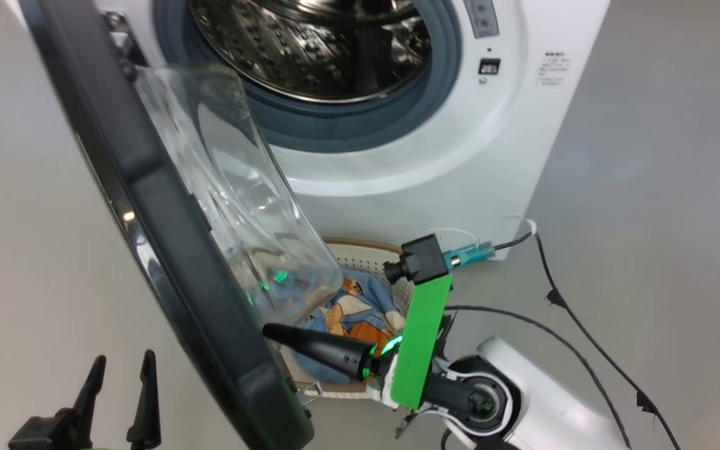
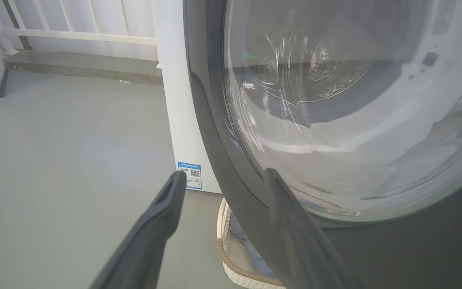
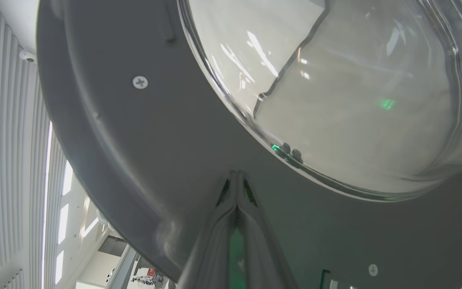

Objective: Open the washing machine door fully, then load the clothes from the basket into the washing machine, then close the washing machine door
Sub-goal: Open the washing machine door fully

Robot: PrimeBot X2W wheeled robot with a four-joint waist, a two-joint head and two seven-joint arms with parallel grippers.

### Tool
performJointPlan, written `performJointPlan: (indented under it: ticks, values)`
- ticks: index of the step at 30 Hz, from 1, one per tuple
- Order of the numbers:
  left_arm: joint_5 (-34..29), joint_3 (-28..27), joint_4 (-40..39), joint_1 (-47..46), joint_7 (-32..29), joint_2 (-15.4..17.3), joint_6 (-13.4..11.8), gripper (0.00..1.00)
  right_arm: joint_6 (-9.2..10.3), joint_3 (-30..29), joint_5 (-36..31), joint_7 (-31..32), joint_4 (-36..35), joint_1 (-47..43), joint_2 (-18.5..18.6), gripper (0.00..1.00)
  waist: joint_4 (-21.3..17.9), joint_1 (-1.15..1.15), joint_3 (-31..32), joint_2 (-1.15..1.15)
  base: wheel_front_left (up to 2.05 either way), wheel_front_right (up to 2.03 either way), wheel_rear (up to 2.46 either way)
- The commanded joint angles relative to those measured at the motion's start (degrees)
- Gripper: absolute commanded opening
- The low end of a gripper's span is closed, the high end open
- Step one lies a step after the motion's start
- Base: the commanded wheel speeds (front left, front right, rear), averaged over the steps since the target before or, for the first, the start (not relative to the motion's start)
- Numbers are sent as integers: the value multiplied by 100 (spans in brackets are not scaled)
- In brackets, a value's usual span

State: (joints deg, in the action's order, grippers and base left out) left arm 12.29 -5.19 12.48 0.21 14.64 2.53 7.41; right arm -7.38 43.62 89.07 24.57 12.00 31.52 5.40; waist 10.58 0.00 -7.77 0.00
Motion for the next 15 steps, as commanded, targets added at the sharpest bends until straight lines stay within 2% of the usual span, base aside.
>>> performJointPlan:
  ticks: [1, 15]
  values:
    - [-49, -181, -137, -3, 36, 57, 8, 100, -11, 156, 46, -87, -118, -58, -235, 0, 118, 0, 135, 0, 0, 0, 0]
    - [-14, -123, -164, 108, 36, 36, 8, 100, -11, 835, 718, -1125, 260, 67, -251, 0, 232, 0, 434, 0, 0, 0, 0]
